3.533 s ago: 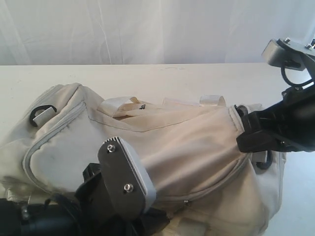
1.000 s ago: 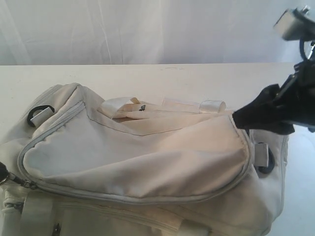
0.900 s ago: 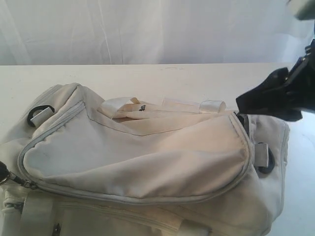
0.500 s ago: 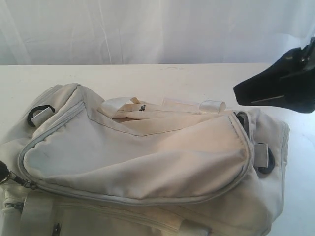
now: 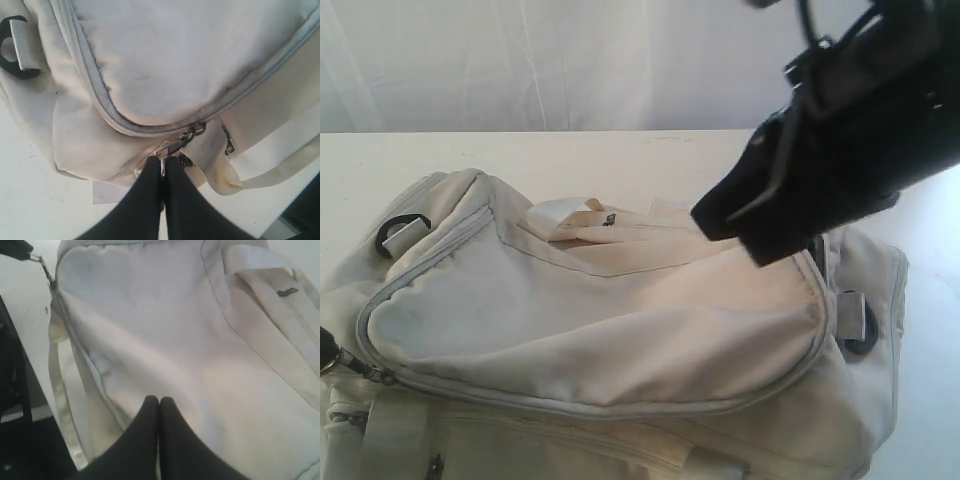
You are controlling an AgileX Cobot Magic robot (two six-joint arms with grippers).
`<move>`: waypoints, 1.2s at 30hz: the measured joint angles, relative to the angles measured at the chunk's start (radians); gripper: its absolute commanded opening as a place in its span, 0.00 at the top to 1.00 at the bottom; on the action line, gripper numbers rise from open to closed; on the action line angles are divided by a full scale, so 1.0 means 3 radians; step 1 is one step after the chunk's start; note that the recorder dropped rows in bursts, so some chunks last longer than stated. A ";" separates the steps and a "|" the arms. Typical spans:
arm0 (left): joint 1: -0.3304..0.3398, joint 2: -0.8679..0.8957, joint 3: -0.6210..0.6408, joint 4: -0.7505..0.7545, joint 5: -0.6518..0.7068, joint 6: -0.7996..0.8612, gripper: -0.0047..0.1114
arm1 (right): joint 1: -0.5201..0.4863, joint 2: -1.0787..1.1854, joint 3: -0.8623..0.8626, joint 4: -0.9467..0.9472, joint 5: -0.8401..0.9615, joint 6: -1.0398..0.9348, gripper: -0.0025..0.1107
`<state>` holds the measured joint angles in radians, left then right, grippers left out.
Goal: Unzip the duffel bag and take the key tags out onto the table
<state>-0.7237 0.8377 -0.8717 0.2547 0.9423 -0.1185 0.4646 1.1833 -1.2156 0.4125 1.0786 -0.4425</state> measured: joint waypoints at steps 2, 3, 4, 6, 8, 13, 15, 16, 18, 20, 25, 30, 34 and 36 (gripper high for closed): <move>0.0000 0.0000 0.0000 0.0000 0.0000 0.0000 0.96 | 0.0287 0.0149 -0.0078 -0.0237 0.0016 0.0210 0.98; 0.0000 0.0000 0.0000 0.0000 0.0000 0.0000 0.96 | 0.0460 0.0233 -0.0117 -0.0368 0.0030 0.0311 0.98; 0.0000 0.0000 0.0000 0.0000 0.0000 0.0000 0.96 | 0.0599 0.0301 -0.0153 -0.0480 0.0036 0.0388 0.98; 0.0000 0.0000 0.0000 0.0000 0.0000 0.0000 0.96 | 0.0915 0.0461 -0.0209 -0.0714 0.0037 0.0556 0.98; 0.0000 0.0000 0.0000 0.0000 0.0000 0.0000 0.96 | 0.1139 0.0580 -0.0240 -0.0808 0.0008 0.0640 0.98; 0.0000 0.0000 0.0000 0.0000 -0.0020 0.0000 0.96 | 0.1322 0.0693 -0.0256 -0.0857 -0.0246 0.0707 0.98; 0.0000 0.0000 0.0000 0.0000 -0.0028 0.0000 0.96 | 0.1321 0.0693 -0.0262 -0.0871 -0.0327 0.0707 0.97; 0.0000 0.0000 0.0000 0.0000 -0.0028 0.0000 0.96 | 0.1321 0.0693 -0.0262 -0.0871 -0.0344 0.0692 0.95; 0.0000 0.0000 0.0000 0.0000 -0.0037 0.0000 0.96 | 0.1321 0.0693 -0.0262 -0.0883 -0.0347 0.0618 0.89; 0.0000 0.0000 0.0000 0.0000 -0.0037 0.0000 0.96 | 0.1321 0.0693 -0.0262 -0.0883 -0.0332 0.0570 0.80; 0.0000 0.0000 0.0000 -0.0014 -0.0111 0.0000 0.96 | 0.1329 0.0693 -0.0262 -0.0678 -0.0174 0.0277 0.63; 0.0000 0.0000 0.0000 -0.0026 -0.0123 0.0000 0.96 | 0.1481 0.0693 -0.0262 -0.0624 -0.0162 0.0163 0.64; 0.0000 0.0000 0.0000 -0.0033 -0.0123 0.0000 0.96 | 0.1650 0.0693 -0.0262 -0.0913 -0.0197 0.0381 0.69; 0.0000 0.0000 0.0000 -0.0040 -0.0123 0.0000 0.96 | 0.1735 0.0693 -0.0262 -0.1138 -0.0278 0.0618 0.70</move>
<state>-0.7237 0.8377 -0.8717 0.2427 0.9053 -0.1185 0.9851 1.3912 -1.2942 0.0711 0.9953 -0.2572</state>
